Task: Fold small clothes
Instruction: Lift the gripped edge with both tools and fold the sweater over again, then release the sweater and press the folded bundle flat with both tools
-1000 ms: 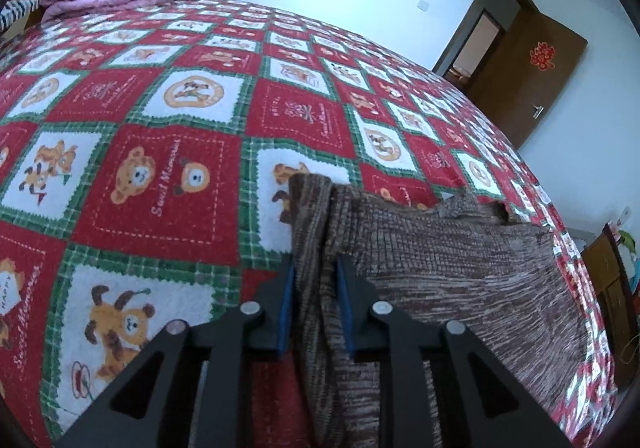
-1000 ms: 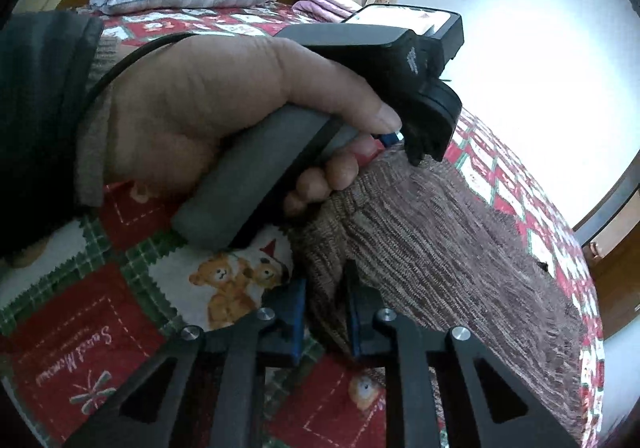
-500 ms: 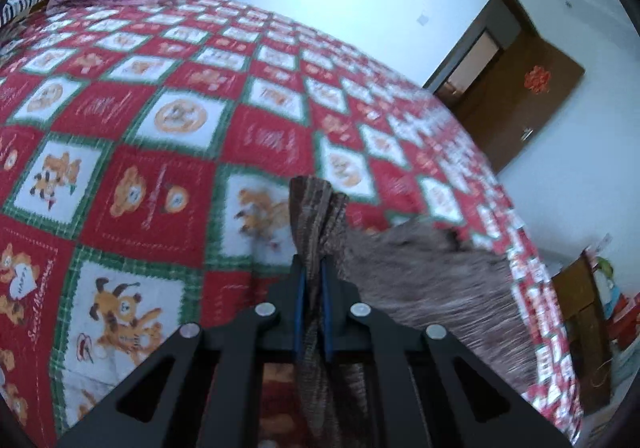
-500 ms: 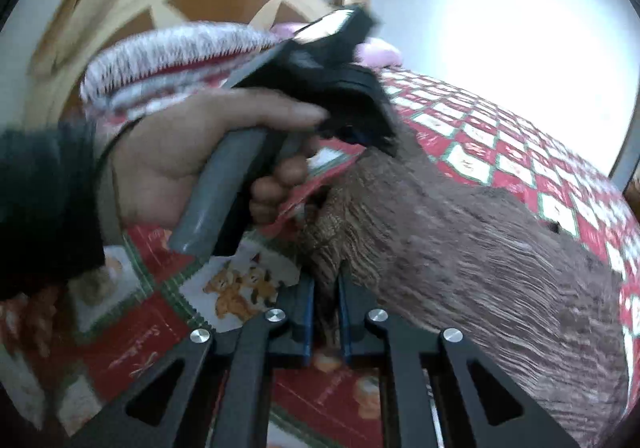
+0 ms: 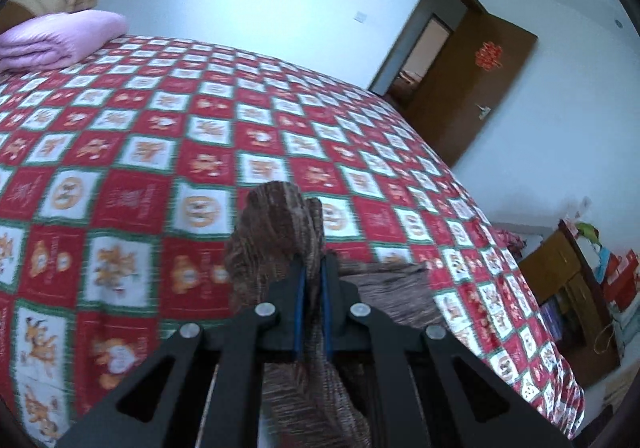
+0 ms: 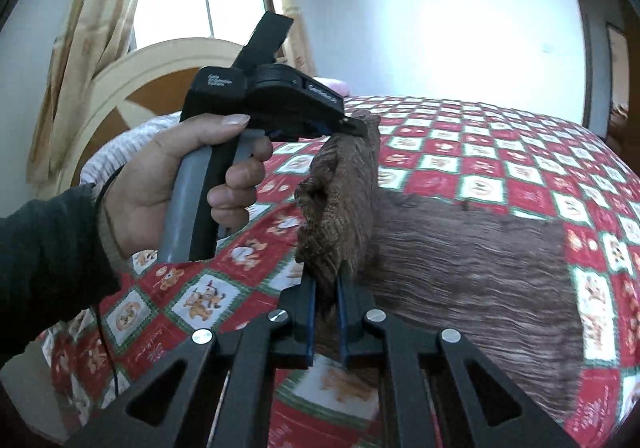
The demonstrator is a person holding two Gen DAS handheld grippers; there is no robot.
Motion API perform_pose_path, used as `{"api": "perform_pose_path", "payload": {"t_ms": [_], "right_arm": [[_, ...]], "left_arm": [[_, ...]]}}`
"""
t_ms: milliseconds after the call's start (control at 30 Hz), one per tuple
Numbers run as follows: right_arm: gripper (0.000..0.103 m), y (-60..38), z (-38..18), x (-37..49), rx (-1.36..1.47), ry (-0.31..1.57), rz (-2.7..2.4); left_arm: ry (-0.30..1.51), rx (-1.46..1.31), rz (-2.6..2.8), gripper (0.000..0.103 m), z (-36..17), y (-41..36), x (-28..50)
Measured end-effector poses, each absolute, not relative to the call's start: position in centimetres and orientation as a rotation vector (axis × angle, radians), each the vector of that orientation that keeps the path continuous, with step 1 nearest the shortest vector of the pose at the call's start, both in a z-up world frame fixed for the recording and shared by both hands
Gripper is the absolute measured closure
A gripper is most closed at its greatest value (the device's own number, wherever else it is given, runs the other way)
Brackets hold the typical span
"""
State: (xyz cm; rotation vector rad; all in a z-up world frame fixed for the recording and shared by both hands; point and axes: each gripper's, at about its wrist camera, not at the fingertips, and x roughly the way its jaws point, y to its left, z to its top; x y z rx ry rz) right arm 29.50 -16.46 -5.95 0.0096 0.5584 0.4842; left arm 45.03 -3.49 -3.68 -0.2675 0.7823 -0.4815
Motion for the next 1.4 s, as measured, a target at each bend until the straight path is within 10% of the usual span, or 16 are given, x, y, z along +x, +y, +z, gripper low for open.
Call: {"api": "perform_pose_path", "payload": {"t_ms": [1067, 1300, 1400], "right_arm": [[0.096, -35.7, -13.7, 28.8, 0.477, 0.768, 0.261], [0.095, -37.4, -14.7, 28.7, 0.508, 0.791, 0.251], [0.066, -37.4, -14.6, 28.4, 0.454, 0.806, 0.181]], "left_arm": [[0.851, 0.070, -0.642, 0.093, -9.8, -26.6, 44.0], [0.740, 0.117, -0.625, 0.053, -7.6, -22.7, 39.5], [0.698, 0.168, -0.560, 0.047, -8.2, -19.2, 37.3]]}}
